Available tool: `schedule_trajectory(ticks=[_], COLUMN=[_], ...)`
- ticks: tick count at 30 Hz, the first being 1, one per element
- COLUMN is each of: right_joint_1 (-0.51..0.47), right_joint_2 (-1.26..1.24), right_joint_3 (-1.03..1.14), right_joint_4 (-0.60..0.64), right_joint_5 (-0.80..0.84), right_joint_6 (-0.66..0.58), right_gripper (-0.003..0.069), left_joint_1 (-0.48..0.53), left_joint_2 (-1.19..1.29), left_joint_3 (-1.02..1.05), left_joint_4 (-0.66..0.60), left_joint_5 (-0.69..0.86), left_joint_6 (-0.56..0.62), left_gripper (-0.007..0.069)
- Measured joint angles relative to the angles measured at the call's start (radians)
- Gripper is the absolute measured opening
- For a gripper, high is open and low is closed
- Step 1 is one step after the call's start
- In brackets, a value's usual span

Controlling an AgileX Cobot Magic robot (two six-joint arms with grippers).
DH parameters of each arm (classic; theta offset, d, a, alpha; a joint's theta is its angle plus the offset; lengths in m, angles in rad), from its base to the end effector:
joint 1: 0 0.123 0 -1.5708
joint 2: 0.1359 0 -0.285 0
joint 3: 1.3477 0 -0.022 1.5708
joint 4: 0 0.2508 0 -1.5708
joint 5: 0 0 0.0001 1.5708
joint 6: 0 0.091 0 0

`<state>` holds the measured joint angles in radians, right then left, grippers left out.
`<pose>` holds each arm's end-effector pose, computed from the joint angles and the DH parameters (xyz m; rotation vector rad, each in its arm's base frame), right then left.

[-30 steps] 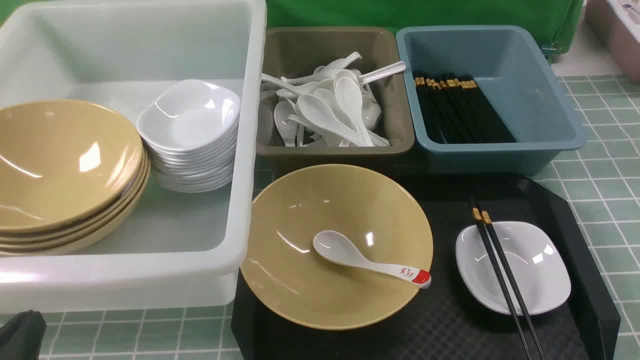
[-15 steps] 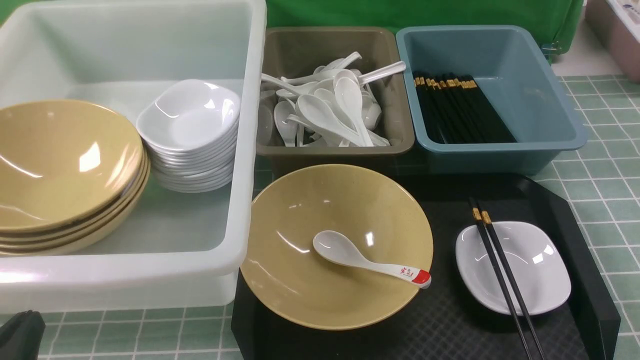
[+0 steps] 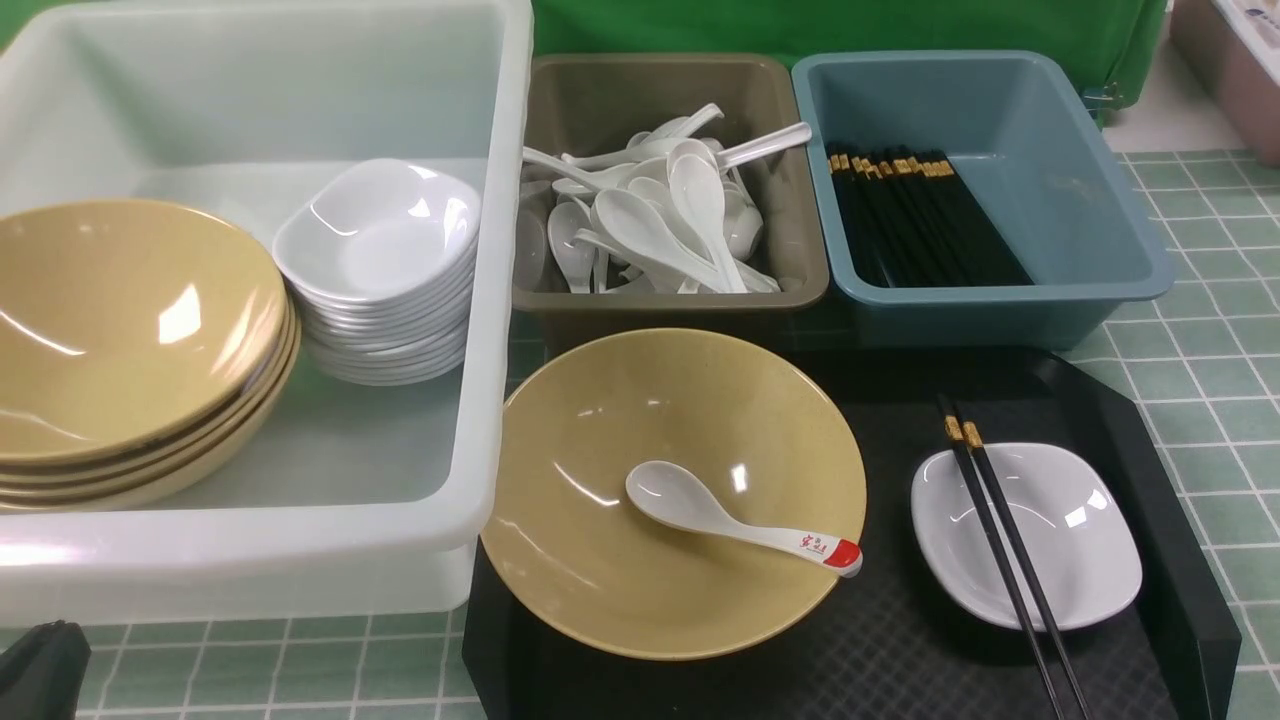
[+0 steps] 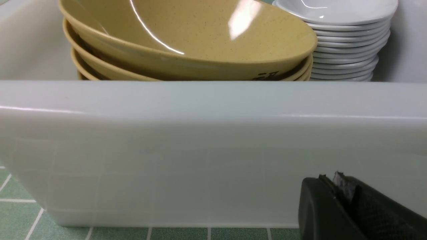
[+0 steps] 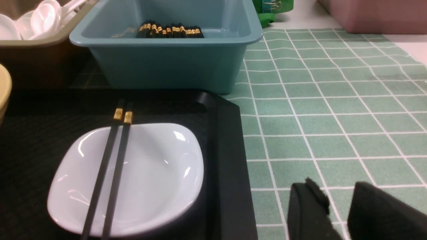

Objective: On blue table put chopsticks spoon bowls plates into blue grey white boxes.
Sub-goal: 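Move the grippers toward the tableware on the black tray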

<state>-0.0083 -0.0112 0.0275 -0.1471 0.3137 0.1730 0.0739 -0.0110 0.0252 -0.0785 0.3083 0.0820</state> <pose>0.0541 -0.0046 0.1765 0.0695 1.8089 -0.0234 0.0542 0.0018 0.1775 -0.0433 1.8048 0.0363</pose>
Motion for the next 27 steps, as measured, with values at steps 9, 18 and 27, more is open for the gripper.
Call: schedule_trajectory(ticks=[9, 18, 27], right_joint_1=[0.0, 0.0, 0.0], right_joint_2=[0.0, 0.0, 0.0], right_joint_3=[0.0, 0.0, 0.0], right_joint_4=[0.0, 0.0, 0.0], right_joint_5=[0.0, 0.0, 0.0], right_joint_6=[0.0, 0.0, 0.002], right_gripper=[0.0237, 0.0237, 0.0237], left_joint_1=[0.0, 0.0, 0.0], left_joint_2=[0.0, 0.0, 0.0], left_joint_3=[0.0, 0.0, 0.0], left_joint_4=[0.0, 0.0, 0.014], left_joint_5=[0.0, 0.0, 0.0], left_joint_6=[0.0, 0.0, 0.0], left_gripper=[0.0001, 0.0001, 0.0001])
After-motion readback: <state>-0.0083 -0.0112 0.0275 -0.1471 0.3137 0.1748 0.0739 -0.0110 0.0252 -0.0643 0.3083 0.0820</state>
